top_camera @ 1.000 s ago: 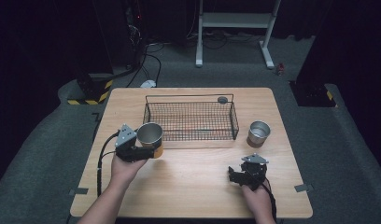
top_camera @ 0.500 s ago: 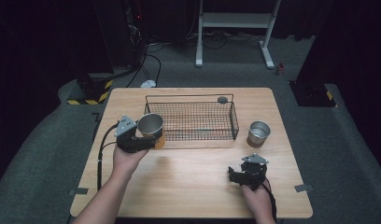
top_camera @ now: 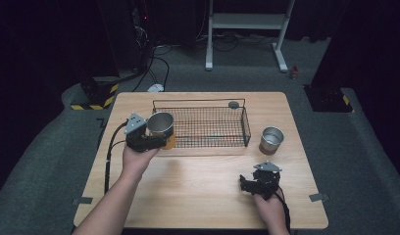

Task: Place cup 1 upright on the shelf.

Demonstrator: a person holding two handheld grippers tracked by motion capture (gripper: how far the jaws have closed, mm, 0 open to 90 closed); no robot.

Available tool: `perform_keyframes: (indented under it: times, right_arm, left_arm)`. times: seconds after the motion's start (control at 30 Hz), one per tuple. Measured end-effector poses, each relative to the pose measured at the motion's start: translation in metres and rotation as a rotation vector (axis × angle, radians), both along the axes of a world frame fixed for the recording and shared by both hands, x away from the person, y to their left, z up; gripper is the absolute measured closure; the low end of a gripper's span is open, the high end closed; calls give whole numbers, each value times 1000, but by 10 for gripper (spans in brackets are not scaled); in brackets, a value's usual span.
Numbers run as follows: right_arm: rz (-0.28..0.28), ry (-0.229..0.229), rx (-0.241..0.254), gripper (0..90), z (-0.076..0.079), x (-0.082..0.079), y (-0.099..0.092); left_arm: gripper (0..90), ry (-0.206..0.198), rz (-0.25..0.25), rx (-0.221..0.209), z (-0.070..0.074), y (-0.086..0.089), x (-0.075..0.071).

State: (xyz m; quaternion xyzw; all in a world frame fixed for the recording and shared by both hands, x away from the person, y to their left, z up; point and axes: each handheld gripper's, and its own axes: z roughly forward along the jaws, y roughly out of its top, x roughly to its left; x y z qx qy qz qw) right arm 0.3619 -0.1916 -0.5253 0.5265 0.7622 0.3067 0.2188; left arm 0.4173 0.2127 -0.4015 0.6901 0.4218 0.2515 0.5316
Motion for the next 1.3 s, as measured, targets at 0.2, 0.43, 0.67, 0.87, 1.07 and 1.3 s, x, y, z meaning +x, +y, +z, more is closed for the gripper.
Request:
perform_keyframes:
  times: [0.2, 0.43, 0.67, 0.87, 1.07, 1.3]
  right_arm:
    - [0, 0, 0, 88, 0, 0, 0]
    - [2, 0, 0, 88, 0, 0, 0]
    - [3, 1, 0, 88, 0, 0, 0]
    - [3, 1, 0, 88, 0, 0, 0]
    - [3, 1, 0, 88, 0, 0, 0]
    - [3, 1, 0, 88, 0, 0, 0]
  left_arm:
    - [133, -4, 7, 0, 5, -4, 10]
    - [133, -7, 5, 9, 10, -9, 21]
    - [133, 8, 1, 22, 10, -18, 33]
    - [133, 12, 3, 23, 6, -24, 45]
    - [133, 9, 10, 19, 5, -30, 56]
    - [133, 30, 30, 19, -1, -32, 69]
